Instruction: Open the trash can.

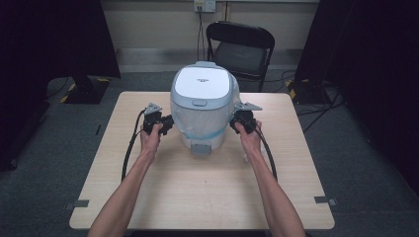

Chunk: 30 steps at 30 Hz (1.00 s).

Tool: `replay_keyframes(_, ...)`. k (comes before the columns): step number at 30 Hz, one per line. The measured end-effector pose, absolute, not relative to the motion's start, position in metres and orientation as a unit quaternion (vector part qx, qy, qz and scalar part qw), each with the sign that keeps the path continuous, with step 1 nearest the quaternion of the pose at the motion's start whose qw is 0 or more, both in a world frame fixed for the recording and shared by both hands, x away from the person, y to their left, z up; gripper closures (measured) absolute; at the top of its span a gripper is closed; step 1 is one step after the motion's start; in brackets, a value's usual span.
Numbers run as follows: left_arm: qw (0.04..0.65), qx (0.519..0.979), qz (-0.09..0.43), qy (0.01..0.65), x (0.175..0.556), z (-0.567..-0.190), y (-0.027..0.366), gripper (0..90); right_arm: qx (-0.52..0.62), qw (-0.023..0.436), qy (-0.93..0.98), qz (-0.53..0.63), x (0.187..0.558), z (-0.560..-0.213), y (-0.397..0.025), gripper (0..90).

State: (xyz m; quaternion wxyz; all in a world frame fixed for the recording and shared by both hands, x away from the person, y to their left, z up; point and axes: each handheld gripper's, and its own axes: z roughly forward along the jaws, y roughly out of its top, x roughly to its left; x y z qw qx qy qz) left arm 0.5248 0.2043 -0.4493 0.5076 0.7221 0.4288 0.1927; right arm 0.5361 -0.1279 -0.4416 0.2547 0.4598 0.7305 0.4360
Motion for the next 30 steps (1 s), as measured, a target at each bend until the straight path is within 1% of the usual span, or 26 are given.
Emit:
replay_keyframes(5, 0.509, 0.722, 0.191, 0.428, 0.515, -0.449, 0.207, 75.7, 0.454, 0.244, 0.731, 0.448, 0.522, -0.441, -0.126, 85.4)
replay_keyframes(6, 0.5, 0.73, 0.201, 0.42, 0.51, -0.447, 0.207, 75.7, 0.449, 0.247, 0.733, 0.447, 0.52, -0.441, -0.126, 85.4)
replay_keyframes(9, 0.502, 0.73, 0.198, 0.419, 0.501, -0.448, 0.209, 76.2, 0.444, 0.248, 0.738, 0.444, 0.513, -0.44, -0.125, 86.1)
replay_keyframes(11, 0.496, 0.736, 0.196, 0.417, 0.497, -0.446, 0.209, 76.1, 0.444, 0.245, 0.738, 0.446, 0.511, -0.44, -0.125, 86.5)
replay_keyframes(13, 0.473, 0.754, 0.209, 0.405, 0.493, -0.44, 0.209, 76.0, 0.445, 0.239, 0.737, 0.449, 0.506, -0.441, -0.125, 87.7)
replay_keyframes(14, 0.475, 0.754, 0.202, 0.406, 0.491, -0.438, 0.211, 75.4, 0.445, 0.235, 0.739, 0.447, 0.504, -0.44, -0.125, 87.7)
replay_keyframes(16, 0.472, 0.755, 0.203, 0.408, 0.488, -0.437, 0.213, 74.8, 0.445, 0.229, 0.743, 0.445, 0.499, -0.439, -0.123, 87.5)
replay_keyframes(17, 0.467, 0.755, 0.206, 0.412, 0.487, -0.437, 0.215, 71.5, 0.447, 0.224, 0.741, 0.448, 0.498, -0.439, -0.123, 86.4)
replay_keyframes(18, 0.467, 0.756, 0.207, 0.409, 0.487, -0.437, 0.218, 67.6, 0.447, 0.222, 0.742, 0.448, 0.497, -0.439, -0.123, 80.1)
replay_keyframes(19, 0.466, 0.76, 0.207, 0.404, 0.487, -0.438, 0.221, 62.1, 0.446, 0.233, 0.744, 0.439, 0.497, -0.438, -0.125, 69.2)
replay_keyframes(20, 0.466, 0.759, 0.2, 0.409, 0.489, -0.439, 0.225, 54.4, 0.446, 0.239, 0.745, 0.435, 0.498, -0.438, -0.128, 59.2)
replay_keyframes(21, 0.468, 0.751, 0.195, 0.422, 0.491, -0.442, 0.226, 47.8, 0.448, 0.239, 0.744, 0.435, 0.501, -0.438, -0.132, 46.1)
replay_keyframes(22, 0.471, 0.742, 0.198, 0.434, 0.494, -0.445, 0.226, 47.3, 0.451, 0.237, 0.742, 0.435, 0.505, -0.439, -0.137, 38.6)
replay_keyframes(23, 0.47, 0.738, 0.201, 0.44, 0.498, -0.447, 0.225, 47.3, 0.466, 0.232, 0.737, 0.432, 0.51, -0.439, -0.141, 40.8)
replay_keyframes(24, 0.473, 0.732, 0.195, 0.449, 0.502, -0.45, 0.224, 47.2, 0.478, 0.237, 0.73, 0.427, 0.515, -0.44, -0.144, 39.4)
replay_keyframes(25, 0.48, 0.721, 0.189, 0.462, 0.507, -0.453, 0.222, 46.4, 0.484, 0.25, 0.726, 0.42, 0.52, -0.441, -0.145, 36.0)
replay_keyframes(26, 0.482, 0.714, 0.195, 0.469, 0.51, -0.455, 0.22, 46.4, 0.488, 0.259, 0.721, 0.419, 0.524, -0.442, -0.144, 34.7)
replay_keyframes(27, 0.472, 0.718, 0.202, 0.469, 0.515, -0.456, 0.218, 47.3, 0.489, 0.259, 0.718, 0.422, 0.528, -0.442, -0.142, 35.0)
replay_keyframes(28, 0.47, 0.718, 0.204, 0.47, 0.518, -0.456, 0.219, 46.0, 0.486, 0.253, 0.717, 0.43, 0.531, -0.441, -0.137, 34.2)
replay_keyframes(29, 0.474, 0.713, 0.201, 0.476, 0.521, -0.456, 0.219, 44.4, 0.48, 0.257, 0.717, 0.436, 0.531, -0.44, -0.134, 34.8)
replay_keyframes(30, 0.479, 0.706, 0.202, 0.481, 0.524, -0.456, 0.22, 43.8, 0.478, 0.275, 0.711, 0.436, 0.532, -0.439, -0.129, 38.7)
